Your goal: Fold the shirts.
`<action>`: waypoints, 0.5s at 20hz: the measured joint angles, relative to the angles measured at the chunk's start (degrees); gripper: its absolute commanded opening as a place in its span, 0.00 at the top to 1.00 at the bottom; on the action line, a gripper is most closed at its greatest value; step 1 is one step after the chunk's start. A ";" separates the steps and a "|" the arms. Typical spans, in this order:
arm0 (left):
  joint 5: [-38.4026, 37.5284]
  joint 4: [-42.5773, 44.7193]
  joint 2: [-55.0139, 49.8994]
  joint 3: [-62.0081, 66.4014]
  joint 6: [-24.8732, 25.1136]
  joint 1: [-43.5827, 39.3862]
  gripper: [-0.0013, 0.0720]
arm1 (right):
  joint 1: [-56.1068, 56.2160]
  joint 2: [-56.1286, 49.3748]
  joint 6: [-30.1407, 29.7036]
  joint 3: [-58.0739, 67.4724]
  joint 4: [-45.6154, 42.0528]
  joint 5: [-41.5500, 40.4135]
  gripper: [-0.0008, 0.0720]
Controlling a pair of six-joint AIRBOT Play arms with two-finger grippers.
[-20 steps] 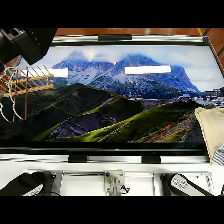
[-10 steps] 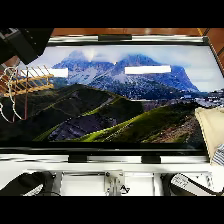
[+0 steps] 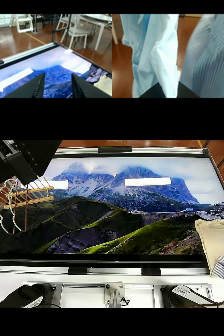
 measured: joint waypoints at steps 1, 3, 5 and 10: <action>-0.66 0.00 0.00 0.00 -0.44 0.00 0.45 | -1.36 -0.13 -0.02 0.00 -0.02 -0.31 0.92; -1.60 0.00 0.00 0.00 -1.51 0.00 0.45 | -3.76 -0.55 -0.11 0.00 -0.02 -0.68 0.92; -2.29 0.00 0.00 0.00 -2.75 0.00 0.45 | -5.86 -1.01 -0.31 0.02 0.44 -1.05 0.92; -3.48 0.00 0.00 0.00 -5.81 0.00 0.45 | -9.64 -1.84 -0.35 0.02 2.51 -2.51 0.92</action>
